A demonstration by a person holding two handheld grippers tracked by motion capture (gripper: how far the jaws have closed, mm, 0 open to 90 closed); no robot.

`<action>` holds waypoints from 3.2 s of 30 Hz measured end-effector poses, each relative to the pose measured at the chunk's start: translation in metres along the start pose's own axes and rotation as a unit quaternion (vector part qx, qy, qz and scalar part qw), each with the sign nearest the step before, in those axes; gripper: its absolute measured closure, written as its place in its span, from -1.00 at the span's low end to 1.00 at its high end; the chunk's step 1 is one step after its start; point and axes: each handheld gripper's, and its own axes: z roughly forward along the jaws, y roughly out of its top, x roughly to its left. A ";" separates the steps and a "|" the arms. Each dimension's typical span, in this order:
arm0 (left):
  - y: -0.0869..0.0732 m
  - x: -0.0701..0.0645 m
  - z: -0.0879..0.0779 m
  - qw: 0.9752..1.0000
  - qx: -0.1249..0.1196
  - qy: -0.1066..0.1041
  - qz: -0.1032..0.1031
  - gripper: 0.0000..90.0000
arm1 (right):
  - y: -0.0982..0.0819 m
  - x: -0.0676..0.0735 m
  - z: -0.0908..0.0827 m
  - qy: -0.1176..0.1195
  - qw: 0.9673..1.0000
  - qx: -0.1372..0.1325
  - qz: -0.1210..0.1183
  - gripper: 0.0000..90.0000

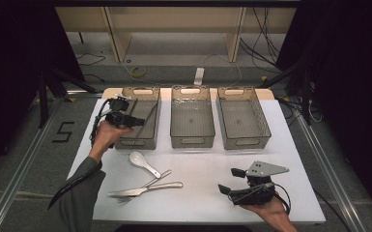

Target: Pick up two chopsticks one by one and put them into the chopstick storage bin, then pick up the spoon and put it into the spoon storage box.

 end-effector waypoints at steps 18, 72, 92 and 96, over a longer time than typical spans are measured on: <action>-0.050 -0.052 -0.039 0.990 0.013 -0.045 0.135 -0.50 | 0.000 0.002 0.001 -0.002 1.000 0.000 -0.004 -0.42; -0.083 -0.092 -0.008 0.946 0.100 -0.068 0.302 -0.63 | -0.002 -0.001 0.004 -0.006 1.000 -0.007 0.002 -0.45; -0.087 -0.096 0.004 0.918 0.142 -0.062 0.365 -0.47 | -0.002 0.002 0.003 -0.008 1.000 0.000 -0.006 -0.45; -0.086 -0.094 0.007 0.913 0.150 -0.063 0.375 -0.46 | -0.002 0.002 0.003 -0.008 1.000 0.001 -0.005 -0.44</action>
